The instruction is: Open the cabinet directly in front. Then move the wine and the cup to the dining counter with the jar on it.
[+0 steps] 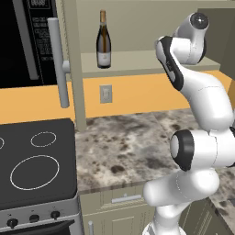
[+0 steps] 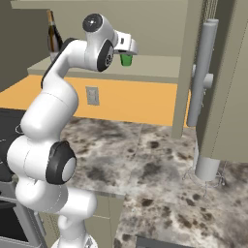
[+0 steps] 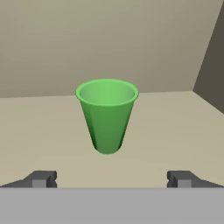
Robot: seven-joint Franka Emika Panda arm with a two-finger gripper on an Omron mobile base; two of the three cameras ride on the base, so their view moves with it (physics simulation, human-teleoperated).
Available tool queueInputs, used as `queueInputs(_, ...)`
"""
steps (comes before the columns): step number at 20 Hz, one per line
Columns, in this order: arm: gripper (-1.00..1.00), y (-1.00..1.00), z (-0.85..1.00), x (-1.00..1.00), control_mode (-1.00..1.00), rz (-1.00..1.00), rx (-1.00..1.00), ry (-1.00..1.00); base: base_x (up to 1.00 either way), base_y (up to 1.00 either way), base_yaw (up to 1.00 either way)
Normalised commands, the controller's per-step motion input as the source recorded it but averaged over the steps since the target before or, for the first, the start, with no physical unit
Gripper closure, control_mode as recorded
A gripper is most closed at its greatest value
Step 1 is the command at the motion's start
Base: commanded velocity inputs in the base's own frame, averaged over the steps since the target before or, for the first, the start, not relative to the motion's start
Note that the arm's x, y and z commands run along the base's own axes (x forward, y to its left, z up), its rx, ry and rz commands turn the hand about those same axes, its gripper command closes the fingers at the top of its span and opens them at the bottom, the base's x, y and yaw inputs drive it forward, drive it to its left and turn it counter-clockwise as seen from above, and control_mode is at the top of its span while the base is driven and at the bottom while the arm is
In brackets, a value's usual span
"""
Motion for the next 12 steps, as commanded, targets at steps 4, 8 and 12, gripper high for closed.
queueInputs(4, -1.0, 0.05, -0.07, 0.0, -1.0, 0.01, 0.0, 0.0, 0.0, 0.0, 0.0)
queueInputs(8, -1.0, 0.0, 0.0, 0.04, -1.0, 0.0, 0.0, 0.0, 0.0, 0.0, 0.0)
queueInputs(12, -1.0, 0.0, 0.0, 0.17, -1.0, 0.0, 0.0, 0.0, 0.0, 0.0, 0.0)
